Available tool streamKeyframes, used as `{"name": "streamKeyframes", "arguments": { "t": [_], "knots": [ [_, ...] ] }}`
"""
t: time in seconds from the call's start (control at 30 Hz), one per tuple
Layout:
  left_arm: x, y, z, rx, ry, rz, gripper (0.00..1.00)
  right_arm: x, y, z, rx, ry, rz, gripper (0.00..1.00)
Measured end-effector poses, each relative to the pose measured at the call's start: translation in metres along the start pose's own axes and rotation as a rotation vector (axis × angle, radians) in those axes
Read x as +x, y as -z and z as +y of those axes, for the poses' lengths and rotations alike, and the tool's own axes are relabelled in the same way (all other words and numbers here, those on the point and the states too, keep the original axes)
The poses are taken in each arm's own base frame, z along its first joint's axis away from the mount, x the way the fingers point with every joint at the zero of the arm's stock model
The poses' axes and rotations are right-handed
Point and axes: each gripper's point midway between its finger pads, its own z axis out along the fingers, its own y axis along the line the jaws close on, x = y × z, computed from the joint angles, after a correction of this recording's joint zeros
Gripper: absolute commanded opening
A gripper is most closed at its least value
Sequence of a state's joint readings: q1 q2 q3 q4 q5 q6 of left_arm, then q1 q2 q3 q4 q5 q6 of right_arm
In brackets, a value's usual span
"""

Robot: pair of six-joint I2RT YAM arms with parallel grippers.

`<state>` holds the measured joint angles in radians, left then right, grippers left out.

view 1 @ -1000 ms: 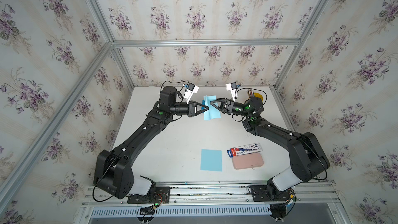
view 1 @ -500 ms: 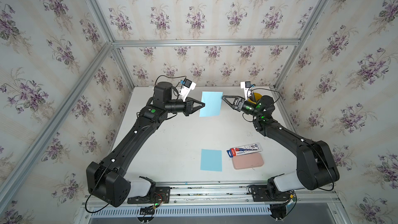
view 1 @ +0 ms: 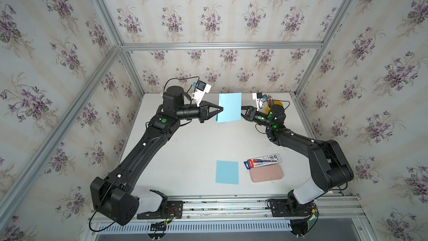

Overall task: Fold the square paper along the opposite sides
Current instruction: Fold the paper.

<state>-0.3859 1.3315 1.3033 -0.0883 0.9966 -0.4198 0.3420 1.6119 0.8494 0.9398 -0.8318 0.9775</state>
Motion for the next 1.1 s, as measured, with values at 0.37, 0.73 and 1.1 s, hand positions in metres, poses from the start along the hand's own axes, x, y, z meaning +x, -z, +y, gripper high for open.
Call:
{"name": "streamKeyframes", "arguments": {
  "t": [0.37,0.73,1.1],
  "knots": [
    [-0.002,-0.002,0.036,-0.091,0.052,-0.028,0.00,-0.002,0.017,0.087,-0.235,0.100,-0.034,0.66],
    [-0.001,-0.006,0.035,-0.059,0.081,-0.036,0.00,0.007,-0.001,0.113,-0.294,0.112,-0.015,0.75],
    [0.004,-0.002,0.026,-0.038,0.066,-0.028,0.00,0.007,-0.023,0.115,-0.329,0.099,0.015,0.78]
  ]
}}
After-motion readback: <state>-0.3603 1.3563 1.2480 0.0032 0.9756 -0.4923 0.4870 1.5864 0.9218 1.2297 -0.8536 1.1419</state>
